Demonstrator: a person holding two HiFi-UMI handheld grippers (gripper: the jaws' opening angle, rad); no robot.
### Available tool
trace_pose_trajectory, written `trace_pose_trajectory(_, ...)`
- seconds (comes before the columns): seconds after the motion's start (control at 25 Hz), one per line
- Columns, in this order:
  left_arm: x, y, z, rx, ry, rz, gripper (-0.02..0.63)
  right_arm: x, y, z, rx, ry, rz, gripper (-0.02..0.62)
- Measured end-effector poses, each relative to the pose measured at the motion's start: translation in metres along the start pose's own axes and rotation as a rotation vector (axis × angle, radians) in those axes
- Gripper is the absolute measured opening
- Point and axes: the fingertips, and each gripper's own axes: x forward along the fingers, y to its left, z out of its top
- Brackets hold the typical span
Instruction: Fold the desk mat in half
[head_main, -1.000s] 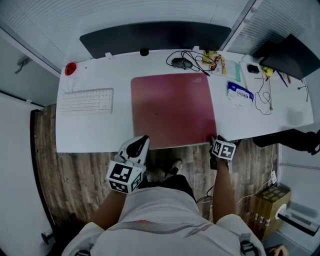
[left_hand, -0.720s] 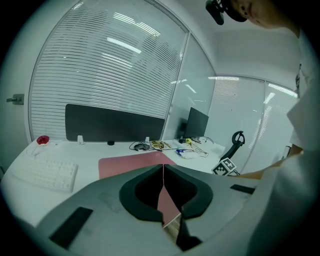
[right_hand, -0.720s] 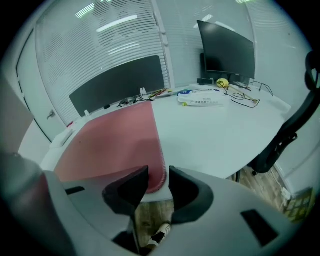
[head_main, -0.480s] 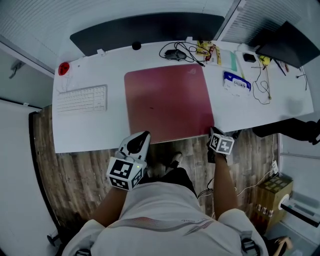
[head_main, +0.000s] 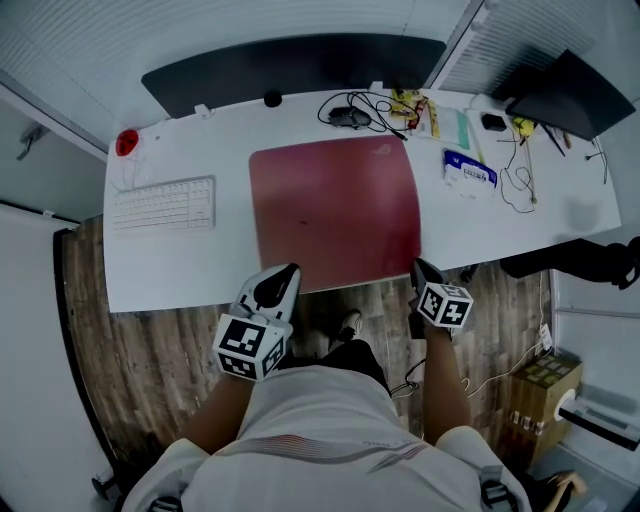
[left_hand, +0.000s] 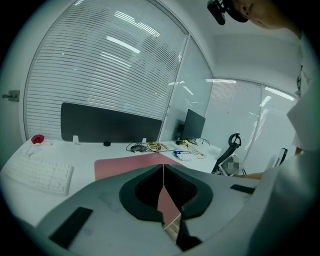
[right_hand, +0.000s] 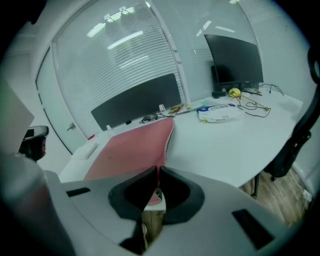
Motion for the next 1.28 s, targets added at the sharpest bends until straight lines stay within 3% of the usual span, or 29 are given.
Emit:
trace_pose_trajectory(0.24,-0.018,0.022,0.017,0.019,-0.045,0.013,0.015,-0.01,0.078,0.022,-0.03,-0.064,0.136,0.077)
trace_pose_trajectory(0.56,-0.062,0.07,0.025,0.025,-0.086,0.07,0.015,0.01,0.191,0.025,-0.108,-0.042,0.329,0.078)
trace_pose_trajectory(0.84,-0.108,0.11,0.029,0.02,-0.135,0.122,0.015,0.039,0.262,-0.002,-0.107,0.02,0.409,0.08)
trace_pose_trajectory(1.08,-0.128,0.127,0.03,0.013,-0.165,0.136,0.015,0.059,0.303,-0.055,-0.26,0.167,0.411,0.081)
trace_pose_trajectory(1.28,-0.135,0.134,0.03,0.013,-0.175,0.13,0.015,0.072,0.318,-0.093,-0.297,0.254,0.408,0.083)
